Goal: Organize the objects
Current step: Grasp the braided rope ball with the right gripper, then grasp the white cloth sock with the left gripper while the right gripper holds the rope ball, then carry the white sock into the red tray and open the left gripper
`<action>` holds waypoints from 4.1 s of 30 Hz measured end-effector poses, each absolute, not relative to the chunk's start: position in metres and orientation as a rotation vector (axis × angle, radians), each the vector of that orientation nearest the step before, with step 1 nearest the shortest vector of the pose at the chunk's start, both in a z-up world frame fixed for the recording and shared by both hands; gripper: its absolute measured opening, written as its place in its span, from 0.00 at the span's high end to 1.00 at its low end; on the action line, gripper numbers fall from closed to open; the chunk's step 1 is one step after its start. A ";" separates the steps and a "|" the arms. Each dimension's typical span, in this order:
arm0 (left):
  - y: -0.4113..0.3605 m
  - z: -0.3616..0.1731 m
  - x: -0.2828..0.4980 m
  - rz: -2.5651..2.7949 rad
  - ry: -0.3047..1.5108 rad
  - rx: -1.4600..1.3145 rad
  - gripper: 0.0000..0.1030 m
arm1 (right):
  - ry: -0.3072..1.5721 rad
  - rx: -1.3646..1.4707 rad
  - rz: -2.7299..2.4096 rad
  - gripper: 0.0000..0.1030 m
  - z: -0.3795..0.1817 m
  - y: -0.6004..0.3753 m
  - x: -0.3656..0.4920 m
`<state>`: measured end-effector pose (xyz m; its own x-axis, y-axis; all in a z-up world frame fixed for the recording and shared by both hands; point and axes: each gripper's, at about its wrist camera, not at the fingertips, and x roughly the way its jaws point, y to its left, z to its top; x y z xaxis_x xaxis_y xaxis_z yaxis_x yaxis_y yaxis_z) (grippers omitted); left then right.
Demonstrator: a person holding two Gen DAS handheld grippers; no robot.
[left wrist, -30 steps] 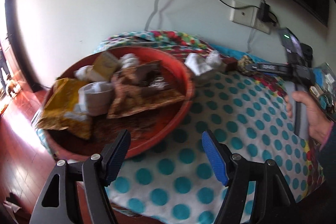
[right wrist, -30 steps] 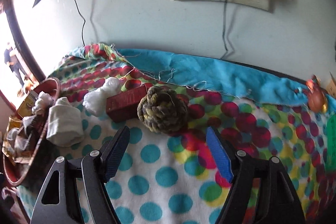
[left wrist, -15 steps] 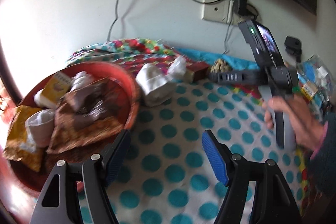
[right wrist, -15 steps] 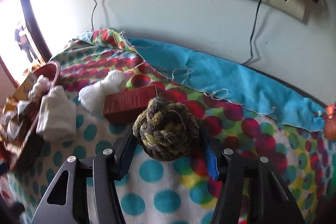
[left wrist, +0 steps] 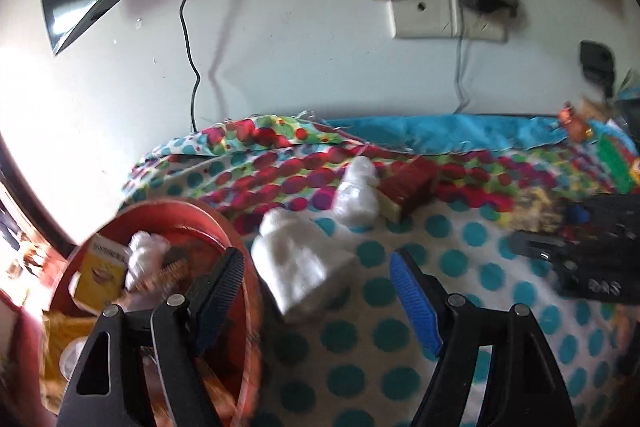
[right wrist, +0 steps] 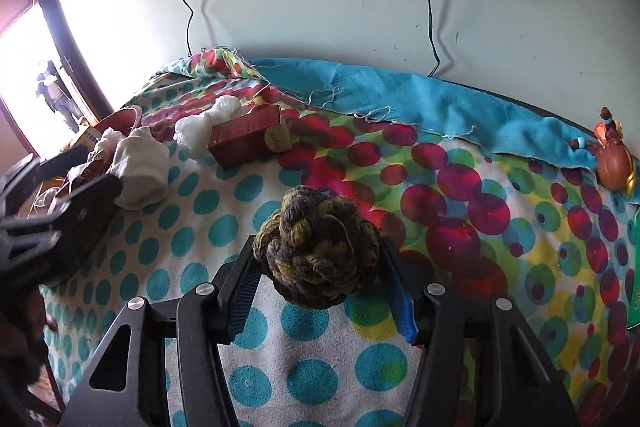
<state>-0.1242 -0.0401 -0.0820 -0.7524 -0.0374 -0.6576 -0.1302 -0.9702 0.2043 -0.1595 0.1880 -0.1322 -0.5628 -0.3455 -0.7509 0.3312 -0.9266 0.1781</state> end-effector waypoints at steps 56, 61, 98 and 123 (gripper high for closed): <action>-0.053 -0.107 -0.080 2.755 -0.025 -1.078 0.81 | 0.043 1.204 -2.538 0.47 -0.131 0.182 -0.163; -0.059 -0.108 -0.084 2.757 -0.092 -1.090 0.65 | 0.073 1.224 -2.540 0.47 -0.132 0.180 -0.164; -0.065 -0.108 -0.079 2.737 -0.157 -1.108 0.81 | 0.022 1.218 -2.530 0.49 -0.131 0.178 -0.163; -0.125 -0.020 -0.028 2.889 -0.075 -1.035 0.81 | 0.143 1.237 -2.542 0.52 -0.136 0.166 -0.164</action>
